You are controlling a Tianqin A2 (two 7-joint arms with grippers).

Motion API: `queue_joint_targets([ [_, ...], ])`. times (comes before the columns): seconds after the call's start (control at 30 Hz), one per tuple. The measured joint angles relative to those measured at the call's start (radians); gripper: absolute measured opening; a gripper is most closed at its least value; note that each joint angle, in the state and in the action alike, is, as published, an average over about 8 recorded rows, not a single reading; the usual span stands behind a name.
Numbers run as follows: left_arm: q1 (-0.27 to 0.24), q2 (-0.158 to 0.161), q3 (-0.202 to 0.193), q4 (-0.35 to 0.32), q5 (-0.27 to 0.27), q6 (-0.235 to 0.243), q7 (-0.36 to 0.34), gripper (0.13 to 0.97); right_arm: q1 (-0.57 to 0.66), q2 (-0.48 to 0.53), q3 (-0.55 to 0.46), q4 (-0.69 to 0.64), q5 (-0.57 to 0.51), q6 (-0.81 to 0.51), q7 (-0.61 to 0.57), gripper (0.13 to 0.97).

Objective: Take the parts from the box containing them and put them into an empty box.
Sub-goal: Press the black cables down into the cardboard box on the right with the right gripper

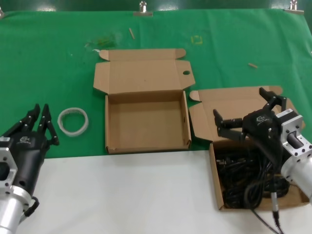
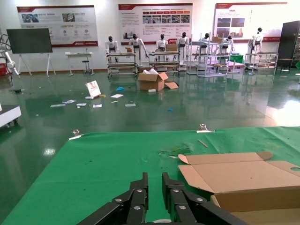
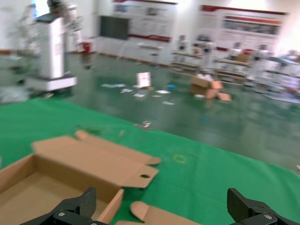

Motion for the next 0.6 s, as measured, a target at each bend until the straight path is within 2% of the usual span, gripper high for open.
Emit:
queue_joint_targets([
  [0.2, 0.0, 0.0, 0.0, 0.0, 0.0, 0.0, 0.0, 0.192, 0.067, 0.098, -0.039, -0.037, -0.013, -0.161, -0.019, 0.966],
  [0.27, 0.0, 0.0, 0.0, 0.0, 0.0, 0.0, 0.0, 0.186, 0.094, 0.128, -0.049, -0.054, -0.009, -0.234, -0.043, 0.966],
  [0.6, 0.0, 0.0, 0.0, 0.0, 0.0, 0.0, 0.0, 0.142, 0.276, 0.255, -0.111, -0.195, 0.002, -0.632, -0.244, 0.966],
])
